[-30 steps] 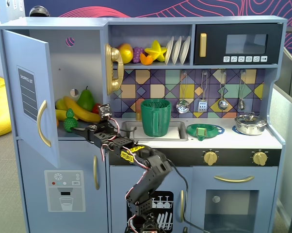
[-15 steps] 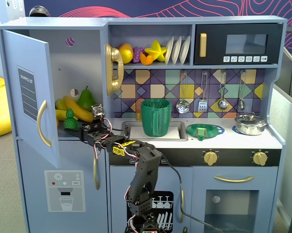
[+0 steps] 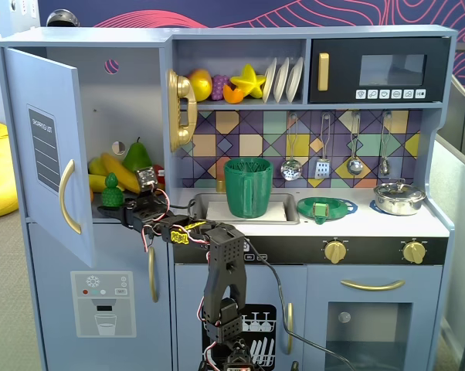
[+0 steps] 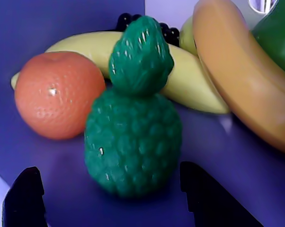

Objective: Pick up the green pineapple from the left cabinet and place it in the green recipient

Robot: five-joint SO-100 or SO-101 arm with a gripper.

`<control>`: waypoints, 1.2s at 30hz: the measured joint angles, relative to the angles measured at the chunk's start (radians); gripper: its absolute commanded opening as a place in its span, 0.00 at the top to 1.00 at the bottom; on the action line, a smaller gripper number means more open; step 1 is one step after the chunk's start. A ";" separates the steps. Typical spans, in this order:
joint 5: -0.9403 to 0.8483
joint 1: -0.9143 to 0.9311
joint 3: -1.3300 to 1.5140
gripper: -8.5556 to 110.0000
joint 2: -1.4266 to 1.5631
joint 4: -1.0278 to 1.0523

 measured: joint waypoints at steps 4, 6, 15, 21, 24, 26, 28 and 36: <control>-0.003 0.009 -0.034 0.67 -0.031 0.000; -0.003 0.009 -0.054 0.68 -0.048 0.000; -0.003 0.021 -0.166 0.68 -0.147 0.000; -0.003 0.023 -0.276 0.70 -0.242 0.000; -0.002 0.020 -0.354 0.80 -0.308 0.002; -0.011 0.018 -0.408 0.93 -0.348 0.015; -0.025 0.012 -0.456 0.93 -0.380 0.034; -0.124 -0.002 -0.360 0.93 -0.284 0.034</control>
